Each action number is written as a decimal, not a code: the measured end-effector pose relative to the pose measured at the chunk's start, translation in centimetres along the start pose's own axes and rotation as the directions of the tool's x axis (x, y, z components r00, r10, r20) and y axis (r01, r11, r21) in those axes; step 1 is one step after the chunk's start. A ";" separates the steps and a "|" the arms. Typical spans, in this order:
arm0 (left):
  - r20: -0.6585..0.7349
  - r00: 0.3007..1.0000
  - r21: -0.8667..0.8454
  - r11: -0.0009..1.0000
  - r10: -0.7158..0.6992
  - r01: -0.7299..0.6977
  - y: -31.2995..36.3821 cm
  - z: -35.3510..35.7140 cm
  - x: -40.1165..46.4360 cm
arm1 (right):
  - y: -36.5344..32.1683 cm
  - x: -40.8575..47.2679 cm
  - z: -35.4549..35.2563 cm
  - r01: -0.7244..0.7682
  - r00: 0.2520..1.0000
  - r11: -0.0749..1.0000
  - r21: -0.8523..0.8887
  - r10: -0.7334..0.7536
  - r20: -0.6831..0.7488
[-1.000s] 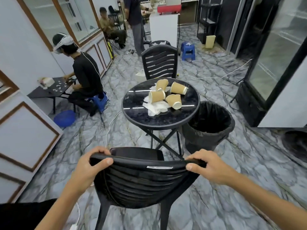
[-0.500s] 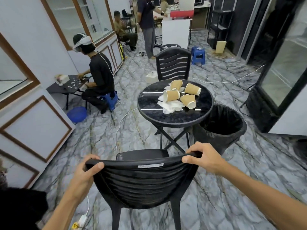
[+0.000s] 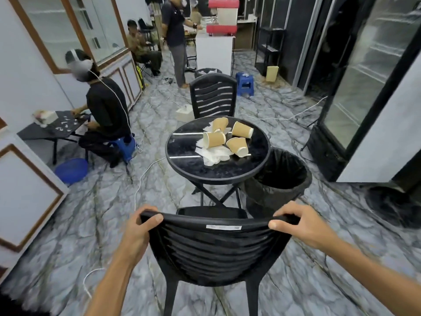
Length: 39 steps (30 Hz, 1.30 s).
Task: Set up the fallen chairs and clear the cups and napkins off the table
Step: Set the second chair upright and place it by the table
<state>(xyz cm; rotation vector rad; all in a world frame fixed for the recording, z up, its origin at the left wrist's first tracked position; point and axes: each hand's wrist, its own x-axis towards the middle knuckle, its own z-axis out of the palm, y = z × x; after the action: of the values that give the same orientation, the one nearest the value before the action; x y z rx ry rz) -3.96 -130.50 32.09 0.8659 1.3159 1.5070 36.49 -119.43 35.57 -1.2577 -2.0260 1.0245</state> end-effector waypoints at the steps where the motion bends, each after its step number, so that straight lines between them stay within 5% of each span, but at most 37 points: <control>1: 0.010 1.000 -0.010 1.000 -0.002 0.002 -0.4 0.3 0.2 | 0.4 -0.6 0.1 -0.001 1.000 1.000 0.010 0.001 -0.029; 4: 0.061 0.998 -0.029 1.000 -0.003 0.005 -0.7 0.4 1.4 | 1.2 -1.0 0.2 0.019 0.997 1.000 0.015 -0.018 -0.074; 14: -0.133 0.991 -0.248 0.969 -0.013 -0.021 -3.7 -6.3 0.9 | -3.3 3.8 5.1 0.101 0.994 0.995 -0.001 -0.101 -0.036; 24: 0.031 1.000 -0.119 0.993 0.007 -0.003 -4.1 -2.7 1.9 | 1.0 2.6 2.3 0.032 0.997 0.996 0.089 -0.025 -0.079; 34: 0.246 0.943 0.301 0.942 -0.224 0.145 -0.6 -6.5 0.0 | 0.4 -0.7 3.8 -0.006 1.000 1.000 0.003 0.006 0.009; 39: 0.193 0.960 0.263 0.953 -0.203 0.149 -1.6 -6.3 -3.1 | 0.9 -3.3 4.9 -0.001 1.000 1.000 -0.003 0.001 0.028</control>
<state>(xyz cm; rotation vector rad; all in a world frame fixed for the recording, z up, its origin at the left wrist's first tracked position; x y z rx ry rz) -8.45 -135.49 29.57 1.0111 1.3942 1.0905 34.64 -123.76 31.91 -1.2527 -2.0483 1.0456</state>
